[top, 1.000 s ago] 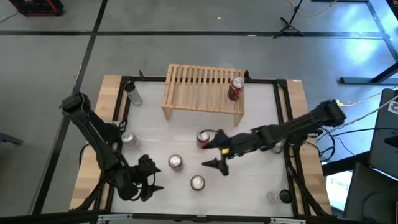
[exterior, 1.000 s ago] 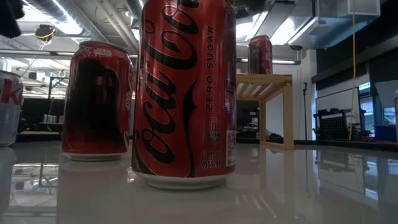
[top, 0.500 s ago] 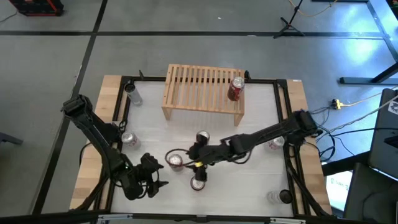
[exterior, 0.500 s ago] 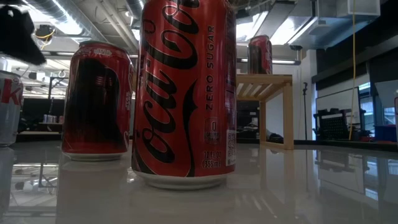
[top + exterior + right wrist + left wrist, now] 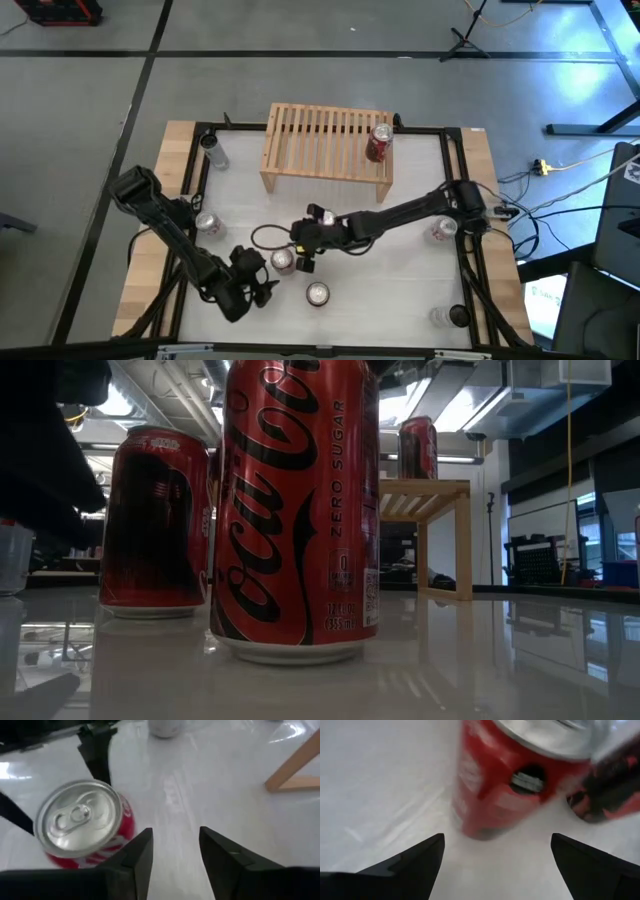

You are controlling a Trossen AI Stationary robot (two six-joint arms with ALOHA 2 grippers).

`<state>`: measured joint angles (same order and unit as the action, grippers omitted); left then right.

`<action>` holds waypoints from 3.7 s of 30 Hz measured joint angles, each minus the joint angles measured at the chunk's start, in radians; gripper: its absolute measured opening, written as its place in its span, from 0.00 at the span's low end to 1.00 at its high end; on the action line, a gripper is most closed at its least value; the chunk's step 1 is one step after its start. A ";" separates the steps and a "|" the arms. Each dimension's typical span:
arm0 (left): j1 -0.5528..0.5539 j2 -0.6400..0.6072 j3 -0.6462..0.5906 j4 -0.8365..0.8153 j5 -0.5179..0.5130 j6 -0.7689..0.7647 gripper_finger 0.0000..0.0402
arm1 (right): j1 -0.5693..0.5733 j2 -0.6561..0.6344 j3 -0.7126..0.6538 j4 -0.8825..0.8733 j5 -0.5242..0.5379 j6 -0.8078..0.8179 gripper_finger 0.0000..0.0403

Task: Place canned beverage on shelf
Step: Put the red and white soda can on the shelf aligned with the other red and white soda can

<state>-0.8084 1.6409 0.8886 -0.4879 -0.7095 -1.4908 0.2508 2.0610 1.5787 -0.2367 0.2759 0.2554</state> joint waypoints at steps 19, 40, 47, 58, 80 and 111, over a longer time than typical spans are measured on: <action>0.045 -0.041 0.000 -0.242 0.010 -0.075 0.88 | 0.062 0.008 0.001 -0.003 -0.182 0.027 0.37; -0.040 -0.171 0.007 -0.244 0.077 -0.043 0.88 | 0.022 -0.080 0.001 0.052 -0.295 0.106 0.58; -0.071 -0.174 0.007 -0.244 0.064 -0.044 0.88 | 0.044 -0.030 0.001 0.172 -0.143 0.084 0.93; -0.067 -0.174 0.007 -0.245 0.064 -0.043 0.88 | 0.044 0.047 0.002 0.252 -0.189 0.059 0.88; -0.067 -0.174 0.007 -0.244 0.057 -0.041 0.88 | 0.042 0.099 0.001 0.248 -0.162 -0.002 0.66; -0.067 -0.278 0.008 -0.237 0.039 0.062 0.88 | 0.043 -0.647 -0.002 -0.595 0.105 0.022 0.66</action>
<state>-0.8754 1.3628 0.8963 -0.7249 -0.6702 -1.4292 0.2934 1.4144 1.5764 -0.8319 0.3811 0.2776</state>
